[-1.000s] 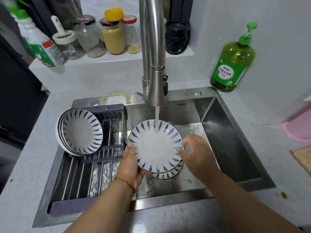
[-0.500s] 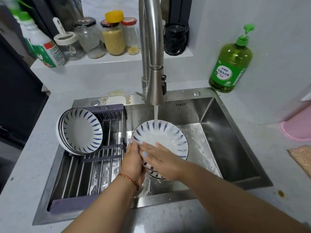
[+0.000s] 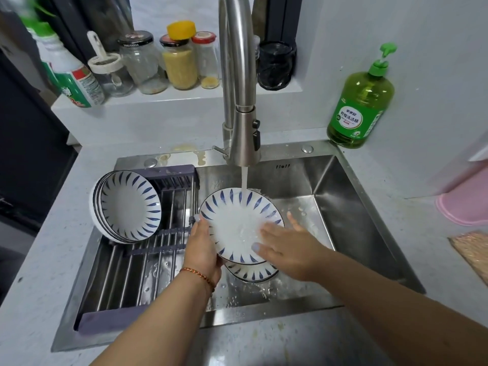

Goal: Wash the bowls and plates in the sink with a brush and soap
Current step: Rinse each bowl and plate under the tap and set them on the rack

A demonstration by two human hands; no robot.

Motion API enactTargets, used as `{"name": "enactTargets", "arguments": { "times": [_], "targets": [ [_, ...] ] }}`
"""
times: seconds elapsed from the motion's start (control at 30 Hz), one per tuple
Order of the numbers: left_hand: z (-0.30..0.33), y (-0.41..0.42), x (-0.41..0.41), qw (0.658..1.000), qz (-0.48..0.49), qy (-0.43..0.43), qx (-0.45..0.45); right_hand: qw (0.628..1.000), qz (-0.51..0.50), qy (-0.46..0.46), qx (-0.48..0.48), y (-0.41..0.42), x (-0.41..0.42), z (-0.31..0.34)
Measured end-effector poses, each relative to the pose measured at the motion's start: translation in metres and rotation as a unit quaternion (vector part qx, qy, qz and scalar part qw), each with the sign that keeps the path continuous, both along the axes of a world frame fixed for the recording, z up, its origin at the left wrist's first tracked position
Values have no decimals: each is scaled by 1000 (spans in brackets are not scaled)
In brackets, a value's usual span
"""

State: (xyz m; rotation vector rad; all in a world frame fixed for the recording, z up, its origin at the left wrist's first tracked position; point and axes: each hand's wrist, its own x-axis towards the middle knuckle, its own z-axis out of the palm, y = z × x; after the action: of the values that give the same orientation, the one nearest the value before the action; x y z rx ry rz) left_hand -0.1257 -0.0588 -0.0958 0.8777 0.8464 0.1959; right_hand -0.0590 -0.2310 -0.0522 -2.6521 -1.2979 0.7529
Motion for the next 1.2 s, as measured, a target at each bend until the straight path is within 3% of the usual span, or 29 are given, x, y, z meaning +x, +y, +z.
{"name": "enactTargets", "arguments": {
  "times": [0.17,0.3,0.43,0.63,0.8,0.9,1.03,1.13,1.2],
  "targets": [
    [-1,-2,5,1000,4,11,-17,973,-31,196,116,15,-33,10],
    [-1,-10,4,998,-44,36,-19,956,-51,247,148,41,-23,-16],
    [1,-18,5,997,-64,33,1,979,-32,154,131,49,4,-19],
    [6,-14,8,999,-29,42,6,999,-43,-28,-9,15,38,-14],
    [14,5,19,998,-16,52,30,996,10,-22,84,-17,18,-20],
    [24,9,28,998,-47,40,34,970,30,-128,206,-16,15,-33],
    [33,10,40,996,-76,25,33,943,-6,-99,318,-9,16,-37],
    [36,-3,45,996,-84,11,26,943,-42,-50,327,-1,12,-32],
    [36,-17,44,994,-101,15,40,936,-118,19,332,4,10,-28]
  ]
}}
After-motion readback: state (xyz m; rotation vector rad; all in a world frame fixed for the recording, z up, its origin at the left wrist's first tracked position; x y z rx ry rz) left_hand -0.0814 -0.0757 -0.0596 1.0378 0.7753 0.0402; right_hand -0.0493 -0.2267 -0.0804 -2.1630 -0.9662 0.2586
